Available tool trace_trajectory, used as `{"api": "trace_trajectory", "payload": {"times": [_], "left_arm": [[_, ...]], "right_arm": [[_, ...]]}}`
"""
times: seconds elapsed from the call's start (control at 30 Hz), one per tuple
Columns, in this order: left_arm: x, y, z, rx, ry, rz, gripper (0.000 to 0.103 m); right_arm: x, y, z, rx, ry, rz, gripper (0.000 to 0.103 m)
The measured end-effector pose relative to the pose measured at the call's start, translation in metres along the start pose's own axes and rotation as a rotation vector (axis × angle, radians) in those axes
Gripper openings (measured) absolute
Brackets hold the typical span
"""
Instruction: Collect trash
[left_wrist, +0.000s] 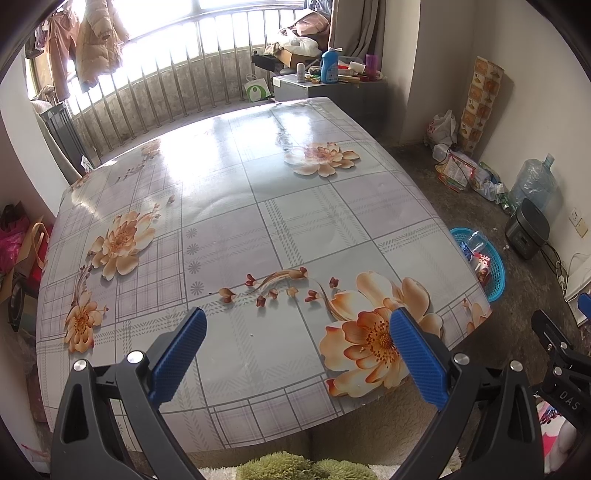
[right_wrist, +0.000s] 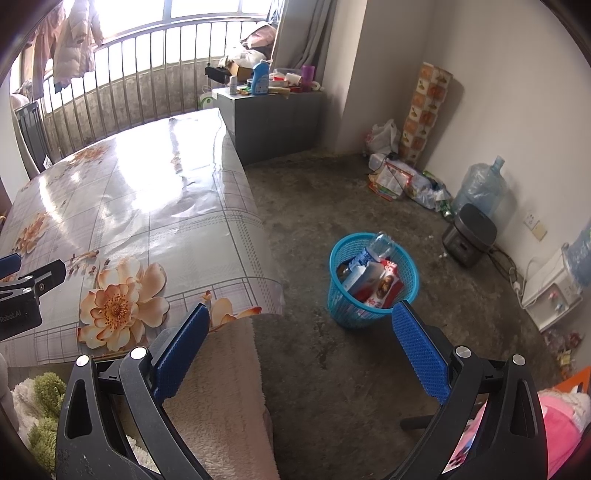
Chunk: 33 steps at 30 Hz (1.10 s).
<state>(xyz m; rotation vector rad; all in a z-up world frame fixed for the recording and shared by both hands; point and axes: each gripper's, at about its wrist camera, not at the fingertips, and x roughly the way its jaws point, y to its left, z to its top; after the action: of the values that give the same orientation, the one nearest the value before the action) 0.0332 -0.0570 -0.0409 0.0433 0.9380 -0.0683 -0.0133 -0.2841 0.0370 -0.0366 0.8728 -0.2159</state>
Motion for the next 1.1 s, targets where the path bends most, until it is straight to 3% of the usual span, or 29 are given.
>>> {"api": "trace_trajectory", "payload": {"times": [1.1], "left_arm": [[-0.004, 0.002, 0.004, 0.008, -0.012, -0.004, 0.097]], "right_arm": [[0.001, 0.009, -0.002, 0.002, -0.011, 0.007, 0.095]]}}
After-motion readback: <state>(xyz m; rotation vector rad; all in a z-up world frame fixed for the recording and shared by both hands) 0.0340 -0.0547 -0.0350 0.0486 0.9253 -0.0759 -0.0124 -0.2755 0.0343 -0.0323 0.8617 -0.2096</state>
